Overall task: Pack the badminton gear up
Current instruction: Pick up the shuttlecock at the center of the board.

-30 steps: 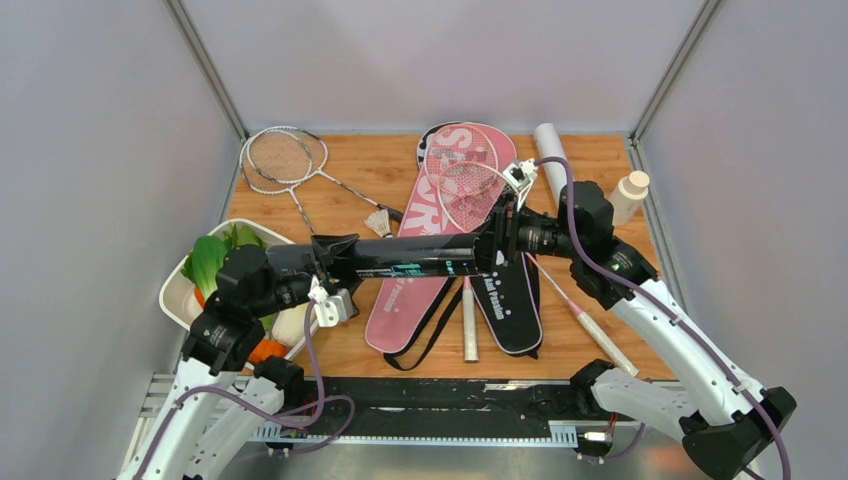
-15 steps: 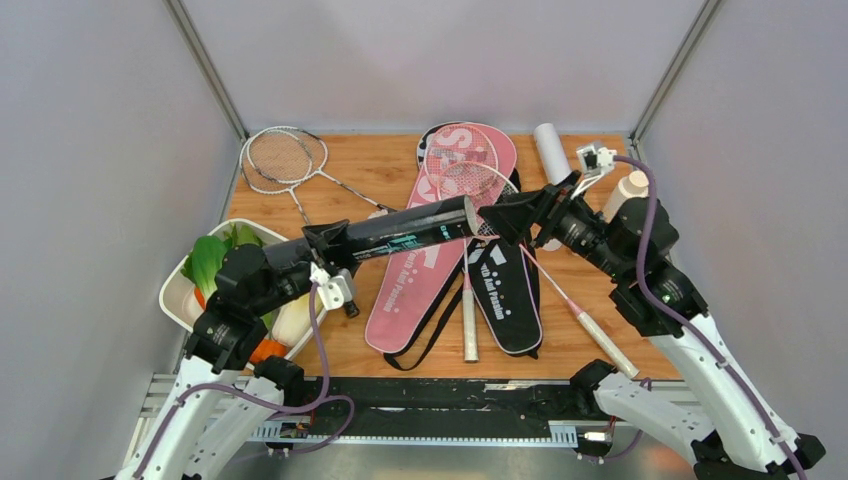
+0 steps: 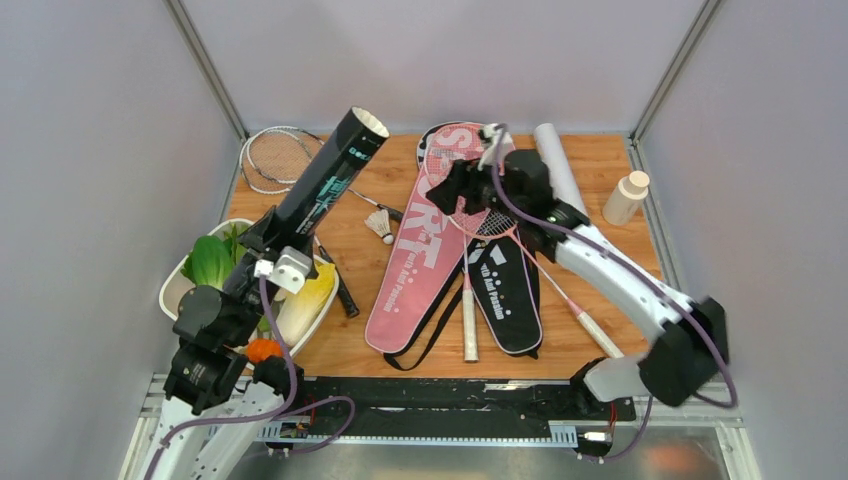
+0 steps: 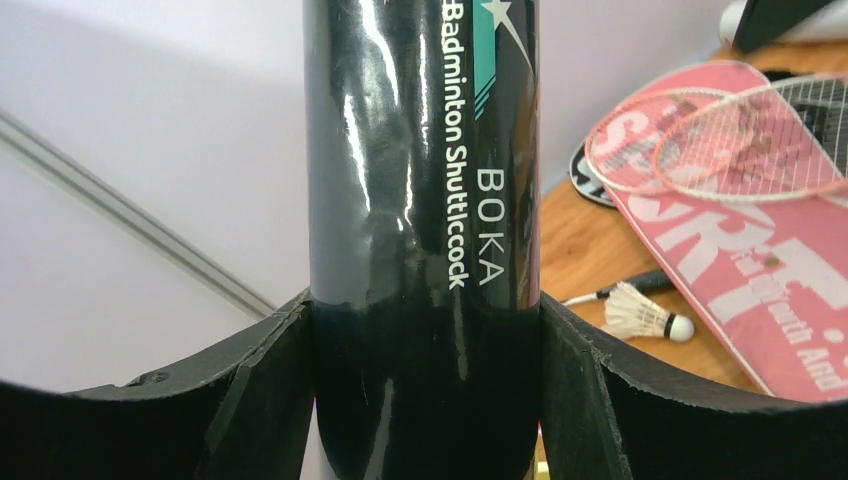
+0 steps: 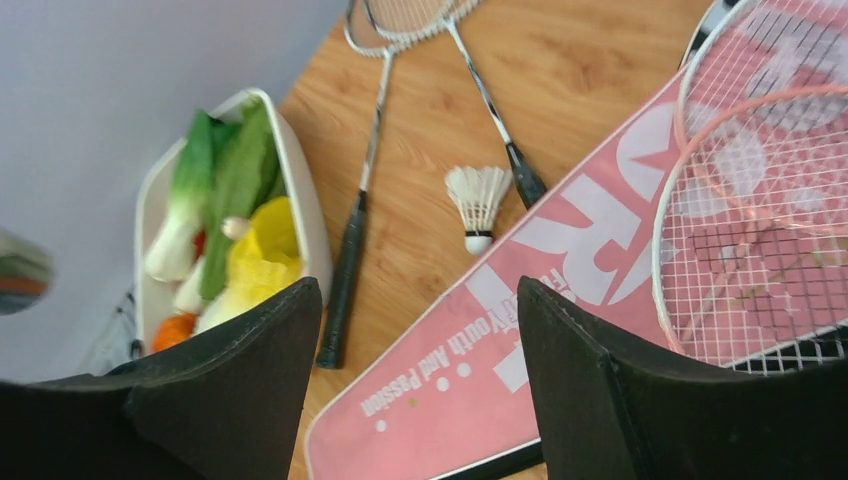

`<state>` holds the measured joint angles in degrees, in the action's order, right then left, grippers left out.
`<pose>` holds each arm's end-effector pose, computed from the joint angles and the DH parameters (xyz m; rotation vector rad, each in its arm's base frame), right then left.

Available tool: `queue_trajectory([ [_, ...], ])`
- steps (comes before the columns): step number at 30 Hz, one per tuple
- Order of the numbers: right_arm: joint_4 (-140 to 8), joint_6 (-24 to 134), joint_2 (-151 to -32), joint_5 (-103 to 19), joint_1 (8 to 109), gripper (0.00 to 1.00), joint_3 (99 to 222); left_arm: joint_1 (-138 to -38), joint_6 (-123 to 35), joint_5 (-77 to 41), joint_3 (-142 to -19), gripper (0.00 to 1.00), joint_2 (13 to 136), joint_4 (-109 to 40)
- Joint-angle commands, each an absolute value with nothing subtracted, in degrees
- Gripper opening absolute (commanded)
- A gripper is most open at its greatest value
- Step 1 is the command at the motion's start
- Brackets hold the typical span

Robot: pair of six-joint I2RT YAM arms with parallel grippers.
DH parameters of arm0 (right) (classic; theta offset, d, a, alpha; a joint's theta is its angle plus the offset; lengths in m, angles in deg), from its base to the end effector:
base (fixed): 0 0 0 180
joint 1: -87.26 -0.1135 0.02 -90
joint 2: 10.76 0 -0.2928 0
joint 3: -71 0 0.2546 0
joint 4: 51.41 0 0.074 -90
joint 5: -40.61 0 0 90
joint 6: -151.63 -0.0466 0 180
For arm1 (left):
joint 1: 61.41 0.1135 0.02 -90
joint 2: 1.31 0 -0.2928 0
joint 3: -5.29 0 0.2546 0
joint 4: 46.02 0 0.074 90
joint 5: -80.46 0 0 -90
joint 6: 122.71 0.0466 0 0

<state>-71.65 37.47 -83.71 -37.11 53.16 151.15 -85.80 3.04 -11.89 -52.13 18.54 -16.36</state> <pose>0.2455 0.1782 0.3984 -0.3235 1.8616 0.9054 0.0591 -0.0289 0.3848 0.7476 1.2239 0.1337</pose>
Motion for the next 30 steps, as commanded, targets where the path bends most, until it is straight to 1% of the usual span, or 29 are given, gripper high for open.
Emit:
queue_trajectory([
  [1,-69.2,43.6,-98.7,-31.1,52.4,0.72,159.3,-85.9,-3.3,-9.8,-53.0,0.08,15.5,-22.8],
  [5,-68.5,46.8,-115.3,-31.1,49.3,0.70,168.1,-85.9,-8.4,-15.4,-53.5,0.08,13.8,-22.6],
  [9,-71.0,52.0,-129.3,-27.7,46.5,0.71,180.6,-85.9,-11.0,-16.5,-53.9,0.08,13.0,-22.2],
  [13,-71.9,53.6,-137.9,-27.2,45.4,0.73,190.2,-85.9,-11.7,-17.7,-54.0,0.08,12.0,-21.4],
  [18,-71.9,54.9,-147.0,-30.8,45.0,0.80,199.4,-85.9,-11.9,-19.3,-52.9,0.08,11.2,-21.2],
  [21,-72.7,56.4,-151.2,-30.8,45.0,0.80,201.9,-85.9,-11.5,-19.6,-52.9,0.08,11.0,-20.8],
  [24,-75.2,58.0,-153.0,-29.7,45.1,0.78,203.2,-85.9,-10.8,-19.5,-53.1,0.08,10.9,-20.3],
  [30,-78.3,63.2,-148.2,-26.6,45.4,0.75,200.4,-85.9,-9.9,-20.2,-53.0,0.08,11.1,-19.2],
])
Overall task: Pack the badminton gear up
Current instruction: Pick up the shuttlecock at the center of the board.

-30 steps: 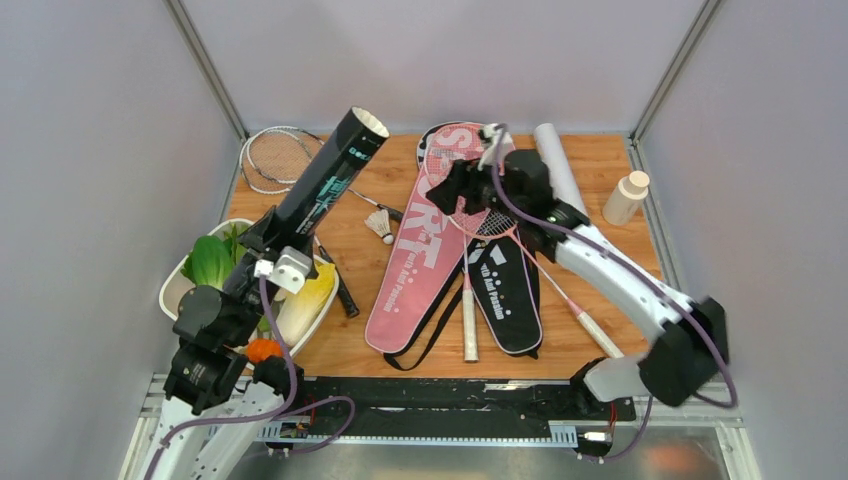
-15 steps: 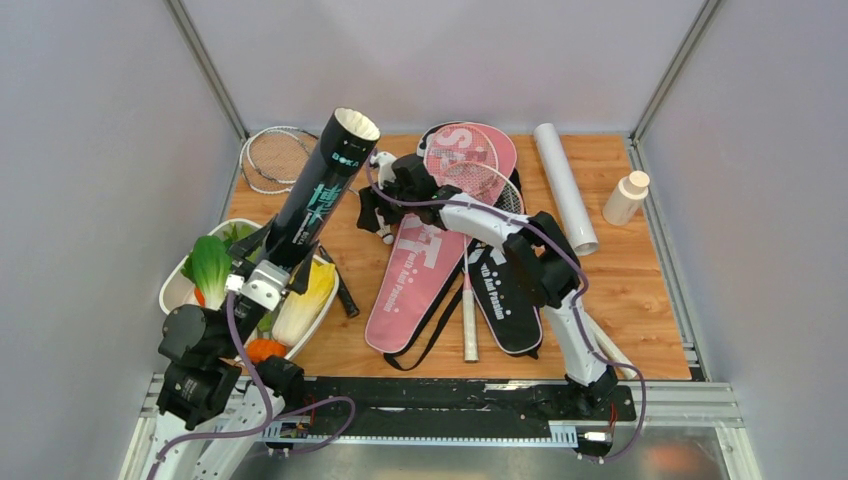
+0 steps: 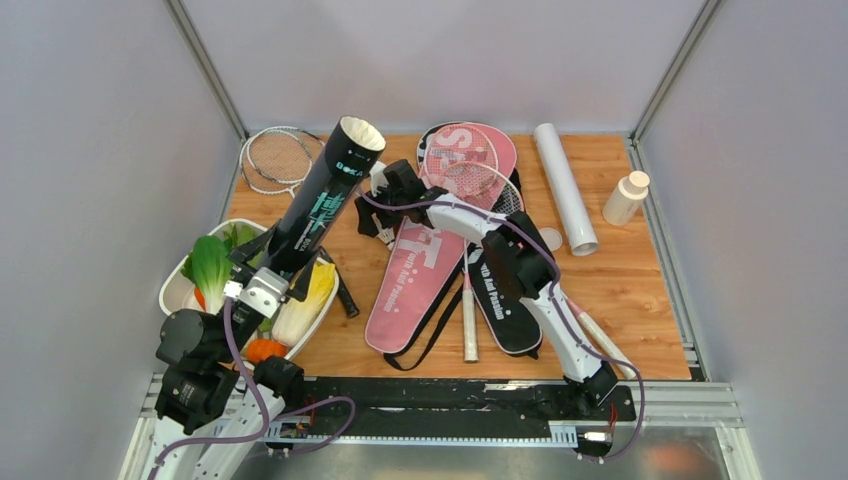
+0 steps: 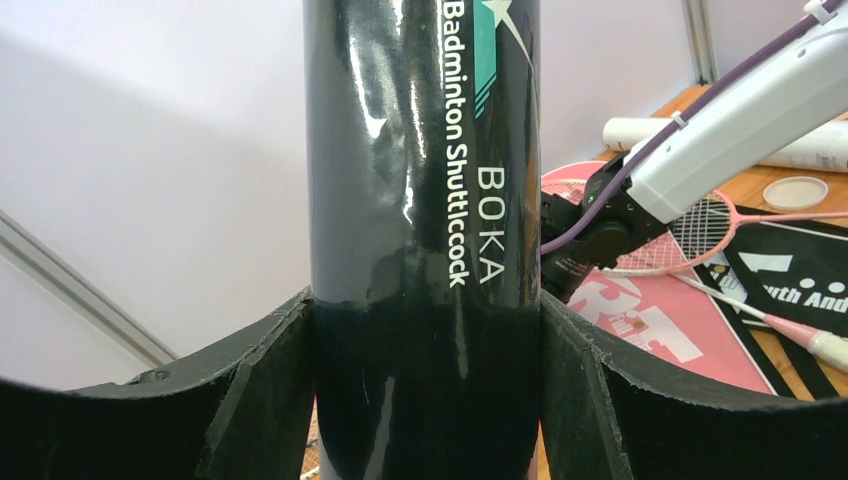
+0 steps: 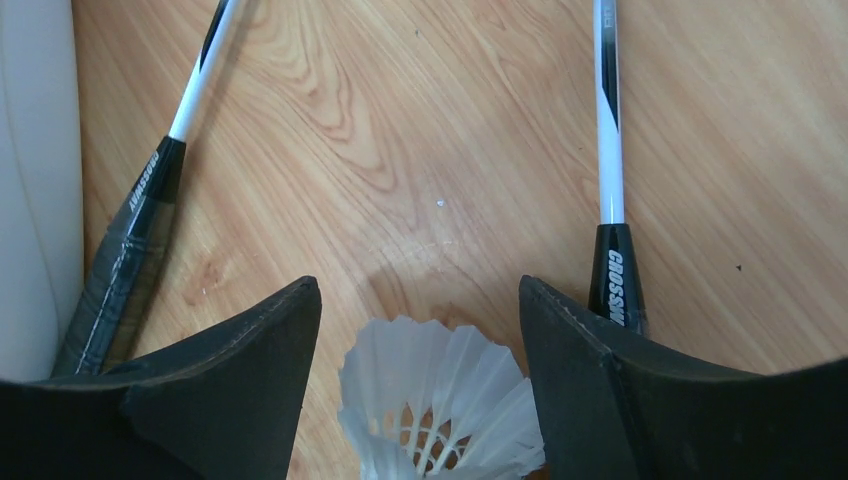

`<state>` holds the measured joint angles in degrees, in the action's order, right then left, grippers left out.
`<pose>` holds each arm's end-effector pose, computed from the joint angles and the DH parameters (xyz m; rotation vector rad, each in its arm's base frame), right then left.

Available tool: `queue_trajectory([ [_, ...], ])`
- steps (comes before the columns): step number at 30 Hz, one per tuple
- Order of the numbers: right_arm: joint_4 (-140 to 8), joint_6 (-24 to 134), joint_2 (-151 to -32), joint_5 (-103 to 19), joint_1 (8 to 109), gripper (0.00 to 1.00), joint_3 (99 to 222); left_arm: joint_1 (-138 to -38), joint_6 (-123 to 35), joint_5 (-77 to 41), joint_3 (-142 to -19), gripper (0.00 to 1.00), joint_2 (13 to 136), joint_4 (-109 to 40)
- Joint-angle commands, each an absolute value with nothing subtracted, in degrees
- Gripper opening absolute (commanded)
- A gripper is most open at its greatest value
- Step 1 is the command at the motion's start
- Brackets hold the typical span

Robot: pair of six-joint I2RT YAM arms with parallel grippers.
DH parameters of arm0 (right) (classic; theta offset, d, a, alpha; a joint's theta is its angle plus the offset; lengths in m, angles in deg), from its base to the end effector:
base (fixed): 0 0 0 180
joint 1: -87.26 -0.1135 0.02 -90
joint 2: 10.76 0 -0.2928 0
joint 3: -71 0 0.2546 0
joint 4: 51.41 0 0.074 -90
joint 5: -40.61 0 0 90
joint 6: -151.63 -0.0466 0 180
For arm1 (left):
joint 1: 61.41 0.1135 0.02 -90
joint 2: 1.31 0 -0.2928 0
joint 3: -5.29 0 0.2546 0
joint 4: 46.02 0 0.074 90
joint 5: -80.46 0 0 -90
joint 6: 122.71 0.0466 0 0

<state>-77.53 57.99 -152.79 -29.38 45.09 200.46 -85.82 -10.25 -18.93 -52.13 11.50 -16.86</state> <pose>0.4275 0.4087 0.1646 -0.9509 2.1250 0.8106 0.0254 -0.0199 0.3892 0.6450 1.1357 -0.1357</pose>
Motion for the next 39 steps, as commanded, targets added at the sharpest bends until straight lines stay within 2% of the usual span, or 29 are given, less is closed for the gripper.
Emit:
queue_trajectory([
  [1,-78.7,63.7,-147.4,-26.3,45.6,0.74,199.8,-85.9,-9.9,-20.3,-53.0,0.08,11.2,-19.1],
  [6,-82.6,66.5,-143.7,-24.3,46.2,0.68,198.5,-85.9,-9.7,-20.6,-52.5,0.08,11.2,-18.8],
  [11,-84.7,69.0,-142.2,-24.0,46.3,0.41,196.3,-85.9,-9.5,-20.4,-51.6,0.08,11.3,-19.2],
  [14,-85.1,69.8,-142.1,-22.7,46.3,0.30,195.7,-85.9,-9.5,-20.7,-51.4,0.09,11.5,-19.5],
  [19,-87.6,71.4,-142.9,-18.6,46.9,0.29,197.0,-85.9,-9.0,-20.5,-51.6,0.09,11.9,-19.1],
  [22,-90.0,71.8,-143.1,-17.7,47.8,0.37,198.1,-85.9,-8.5,-20.1,-51.8,0.09,12.0,-18.8],
  [24,-90.3,71.8,-143.1,-17.0,48.4,0.38,197.9,-85.9,-8.3,-20.2,-51.7,0.09,12.2,-19.0],
  [29,-91.5,71.5,-144.0,-14.2,49.3,0.24,198.5,-85.9,-7.3,-20.4,-51.4,0.09,13.0,-19.0],
  [33,-91.8,71.0,-144.5,-10.0,49.8,0.01,199.9,-85.9,-7.3,-19.8,-50.8,0.09,14.1,-20.3],
  [39,-91.1,64.8,-144.7,-4.1,52.4,0.00,206.3,-85.9,-7.8,-21.0,-51.3,0.09,17.0,-20.6],
])
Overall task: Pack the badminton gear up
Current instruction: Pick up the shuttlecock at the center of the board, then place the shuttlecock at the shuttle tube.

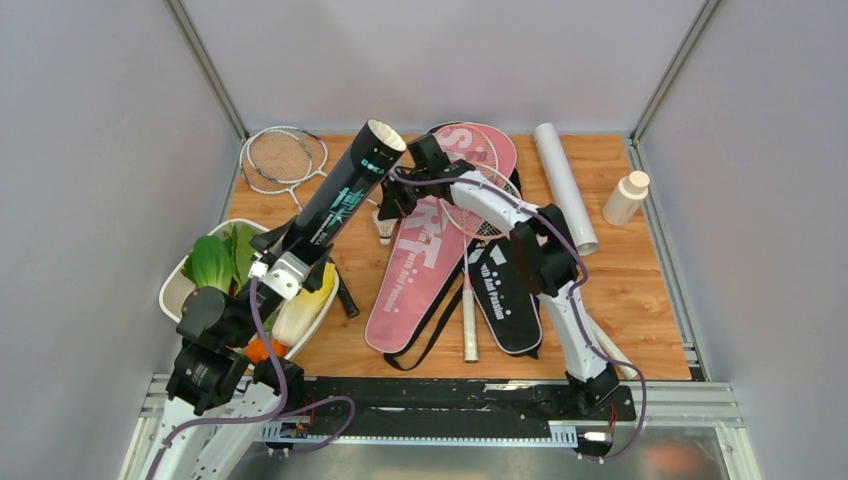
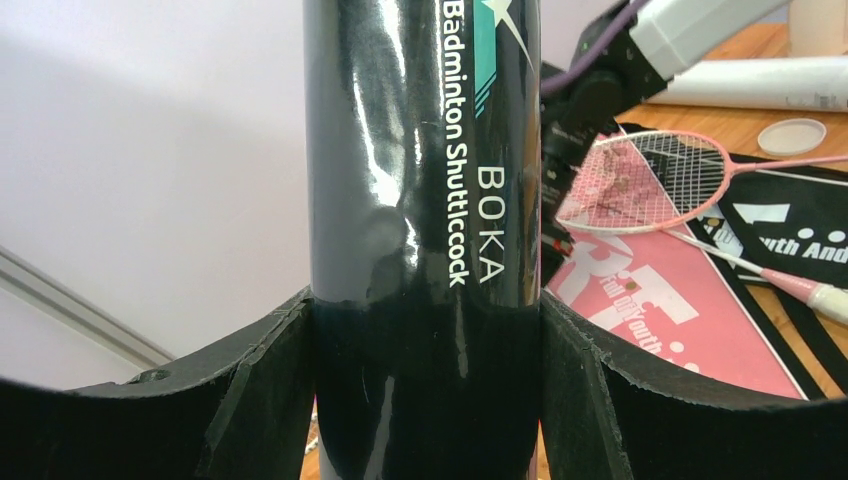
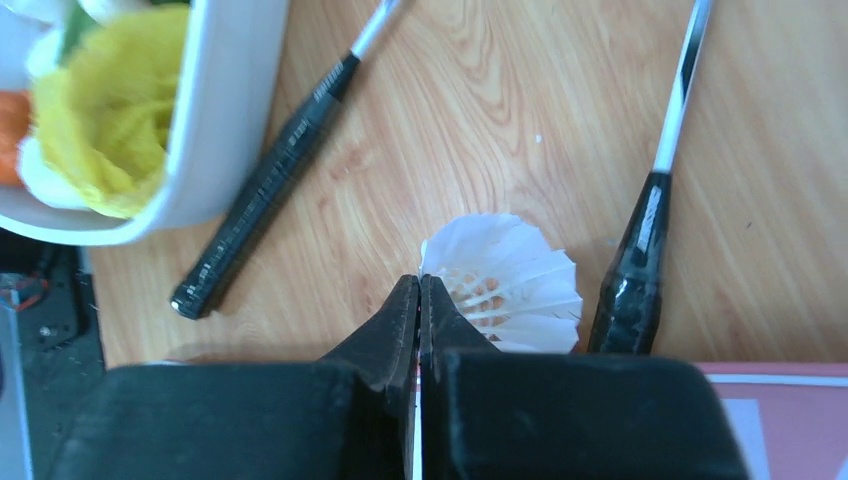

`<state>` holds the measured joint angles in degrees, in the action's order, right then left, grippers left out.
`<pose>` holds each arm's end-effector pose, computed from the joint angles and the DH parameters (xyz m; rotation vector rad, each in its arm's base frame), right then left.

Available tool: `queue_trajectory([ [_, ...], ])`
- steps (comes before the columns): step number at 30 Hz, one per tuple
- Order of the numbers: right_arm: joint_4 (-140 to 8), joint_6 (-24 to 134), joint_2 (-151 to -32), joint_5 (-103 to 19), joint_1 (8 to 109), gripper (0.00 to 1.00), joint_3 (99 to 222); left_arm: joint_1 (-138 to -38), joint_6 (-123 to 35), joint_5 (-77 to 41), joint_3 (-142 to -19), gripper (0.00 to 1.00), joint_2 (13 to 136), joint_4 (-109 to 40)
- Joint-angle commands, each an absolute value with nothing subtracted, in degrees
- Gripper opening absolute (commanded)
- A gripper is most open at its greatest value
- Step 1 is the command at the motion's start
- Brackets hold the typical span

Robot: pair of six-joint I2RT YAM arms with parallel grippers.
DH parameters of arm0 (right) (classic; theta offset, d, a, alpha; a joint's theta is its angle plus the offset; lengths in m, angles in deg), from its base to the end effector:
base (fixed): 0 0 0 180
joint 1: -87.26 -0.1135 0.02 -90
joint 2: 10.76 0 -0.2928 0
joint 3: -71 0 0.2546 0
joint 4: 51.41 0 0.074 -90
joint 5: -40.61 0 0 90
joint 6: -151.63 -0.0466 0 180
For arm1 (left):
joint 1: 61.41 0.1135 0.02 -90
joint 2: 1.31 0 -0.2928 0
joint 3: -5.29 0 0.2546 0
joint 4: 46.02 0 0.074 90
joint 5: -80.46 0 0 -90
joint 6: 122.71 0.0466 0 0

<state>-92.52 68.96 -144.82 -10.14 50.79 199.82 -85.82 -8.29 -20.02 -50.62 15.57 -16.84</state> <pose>0.4273 0.3525 0.2210 -1.1969 2.0709 1.0557 0.0472 -0.0307 0.3793 0.7149 1.2071 -0.1278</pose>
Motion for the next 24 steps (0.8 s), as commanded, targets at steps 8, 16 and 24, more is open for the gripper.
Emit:
queue_trajectory([
  [8,-82.9,54.0,-131.8,-14.5,57.0,0.00,199.6,-85.9,-6.6,-18.5,-52.0,0.09,19.7,-17.6],
  [16,-69.5,49.4,-99.7,-30.2,60.5,0.00,178.6,-85.9,-12.2,-26.9,-48.2,0.08,19.9,-21.3],
  [24,-68.6,42.1,-80.1,-33.0,60.6,0.00,171.8,-85.9,-10.7,-37.2,-39.9,0.08,19.2,-32.0],
])
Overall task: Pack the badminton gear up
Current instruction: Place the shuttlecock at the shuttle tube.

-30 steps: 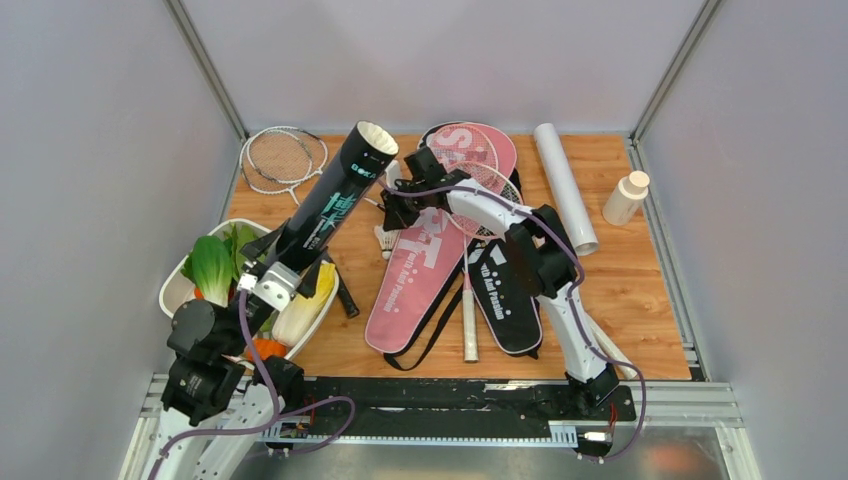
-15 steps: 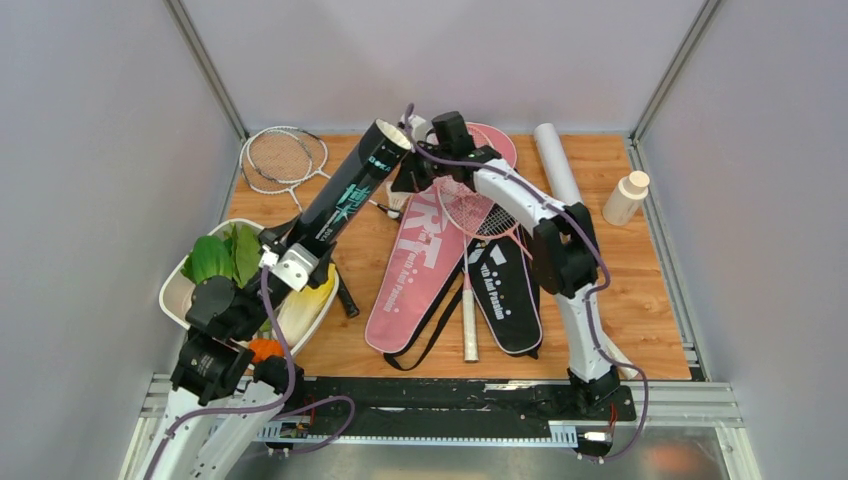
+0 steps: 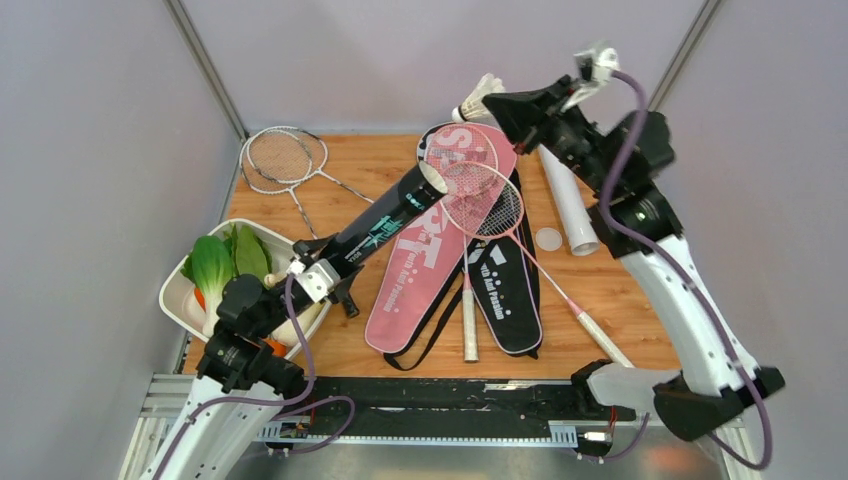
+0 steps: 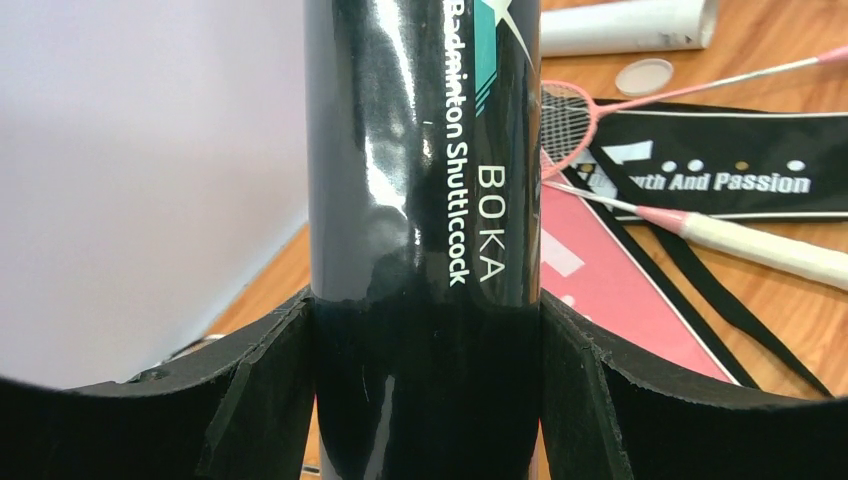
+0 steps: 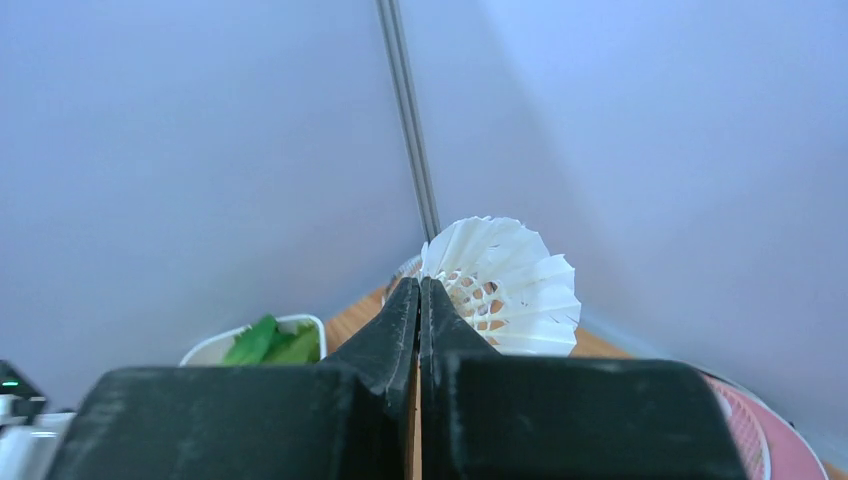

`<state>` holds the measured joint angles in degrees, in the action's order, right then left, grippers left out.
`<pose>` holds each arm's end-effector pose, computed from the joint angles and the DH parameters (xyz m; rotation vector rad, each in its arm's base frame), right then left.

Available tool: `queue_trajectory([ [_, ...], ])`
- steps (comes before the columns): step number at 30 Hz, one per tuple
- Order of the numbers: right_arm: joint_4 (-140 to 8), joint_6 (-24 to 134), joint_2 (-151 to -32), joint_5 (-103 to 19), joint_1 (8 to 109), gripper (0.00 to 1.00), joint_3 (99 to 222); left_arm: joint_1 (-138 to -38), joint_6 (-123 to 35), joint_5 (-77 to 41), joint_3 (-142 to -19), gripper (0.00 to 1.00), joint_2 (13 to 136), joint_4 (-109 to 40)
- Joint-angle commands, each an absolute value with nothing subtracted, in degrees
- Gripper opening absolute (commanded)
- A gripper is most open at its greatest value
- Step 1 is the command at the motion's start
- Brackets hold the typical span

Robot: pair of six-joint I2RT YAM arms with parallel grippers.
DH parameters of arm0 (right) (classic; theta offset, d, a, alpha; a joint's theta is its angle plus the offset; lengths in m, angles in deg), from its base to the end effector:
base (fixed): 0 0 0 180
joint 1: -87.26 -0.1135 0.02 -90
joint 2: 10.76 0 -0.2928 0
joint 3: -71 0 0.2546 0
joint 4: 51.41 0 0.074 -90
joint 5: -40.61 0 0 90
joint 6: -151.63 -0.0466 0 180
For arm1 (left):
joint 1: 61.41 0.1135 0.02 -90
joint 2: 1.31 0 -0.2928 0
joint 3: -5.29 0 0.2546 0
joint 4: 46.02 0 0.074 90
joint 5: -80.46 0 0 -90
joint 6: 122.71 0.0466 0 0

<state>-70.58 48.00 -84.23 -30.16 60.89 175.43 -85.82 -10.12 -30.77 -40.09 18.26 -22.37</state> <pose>0.2356 0.1339 0.5493 -0.4436 1.3537 0.8088 0.0756 -0.0528 0.3269 0.8747 1.2720 -0.3089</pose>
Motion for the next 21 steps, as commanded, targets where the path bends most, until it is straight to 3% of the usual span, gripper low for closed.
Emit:
queue_trajectory([
  [1,-68.0,41.1,-78.0,-32.5,60.5,0.00,171.0,-85.9,-10.8,-37.7,-39.9,0.07,19.6,-33.0],
  [17,-65.6,27.4,-69.0,-19.0,60.4,0.00,160.0,-85.9,-13.5,-43.9,-40.7,0.07,26.5,-43.3],
  [21,-64.5,28.9,-65.8,-21.7,60.4,0.00,158.1,-85.9,-11.7,-43.9,-41.6,0.06,27.7,-41.6],
])
